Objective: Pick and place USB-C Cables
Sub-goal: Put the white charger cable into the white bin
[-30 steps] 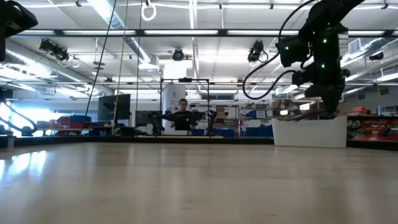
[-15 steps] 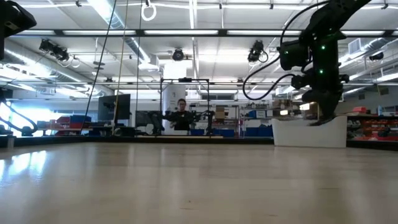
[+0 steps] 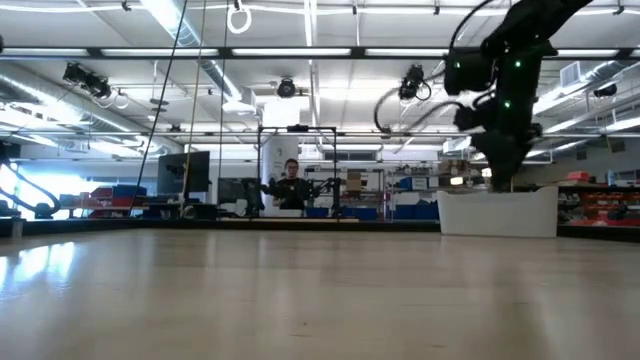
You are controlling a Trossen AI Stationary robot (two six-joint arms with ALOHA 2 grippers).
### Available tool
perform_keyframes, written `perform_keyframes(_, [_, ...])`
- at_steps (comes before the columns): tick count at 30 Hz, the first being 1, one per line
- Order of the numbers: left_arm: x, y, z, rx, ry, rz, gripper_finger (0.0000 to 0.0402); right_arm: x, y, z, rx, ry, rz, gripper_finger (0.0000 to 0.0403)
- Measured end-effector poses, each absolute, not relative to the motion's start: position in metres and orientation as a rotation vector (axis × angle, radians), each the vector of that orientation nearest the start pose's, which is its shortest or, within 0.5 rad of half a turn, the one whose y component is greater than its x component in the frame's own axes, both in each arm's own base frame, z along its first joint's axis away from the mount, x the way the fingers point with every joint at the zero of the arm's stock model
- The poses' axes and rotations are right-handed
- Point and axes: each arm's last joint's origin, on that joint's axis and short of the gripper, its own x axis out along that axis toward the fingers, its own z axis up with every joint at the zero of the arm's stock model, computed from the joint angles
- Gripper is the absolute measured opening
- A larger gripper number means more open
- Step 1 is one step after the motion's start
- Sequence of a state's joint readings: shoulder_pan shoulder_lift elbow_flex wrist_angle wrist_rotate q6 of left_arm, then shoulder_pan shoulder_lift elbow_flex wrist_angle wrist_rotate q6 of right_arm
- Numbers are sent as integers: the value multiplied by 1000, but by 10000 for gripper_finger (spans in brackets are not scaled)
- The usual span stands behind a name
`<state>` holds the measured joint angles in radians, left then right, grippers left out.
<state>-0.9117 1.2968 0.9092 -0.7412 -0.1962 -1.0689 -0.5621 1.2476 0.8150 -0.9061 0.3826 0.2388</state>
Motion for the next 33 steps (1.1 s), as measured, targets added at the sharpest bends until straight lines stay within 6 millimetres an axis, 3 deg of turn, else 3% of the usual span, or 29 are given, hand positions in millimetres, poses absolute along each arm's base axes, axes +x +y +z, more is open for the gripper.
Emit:
perform_keyframes(4, [147, -191, 231, -372, 1182, -33, 160, 182, -107, 224, 295, 1124, -836, 222])
perform_keyframes(10, [150, -202, 208, -340, 1247, 40, 160, 205, -83, 241, 191, 914, -644, 218])
perform_keyframes(15, [157, -208, 191, -347, 1324, 79, 160, 227, -56, 251, 171, 758, -411, 218])
perform_keyframes(21, [161, -213, 182, -394, 1370, 94, 160, 241, -21, 261, 126, 634, -248, 218])
perform_keyframes(27, [163, -219, 171, -420, 1376, 136, 160, 249, 7, 257, 90, 627, -179, 218])
perform_keyframes(33, [166, -223, 157, -398, 1392, 161, 160, 259, 30, 235, 76, 722, -178, 218])
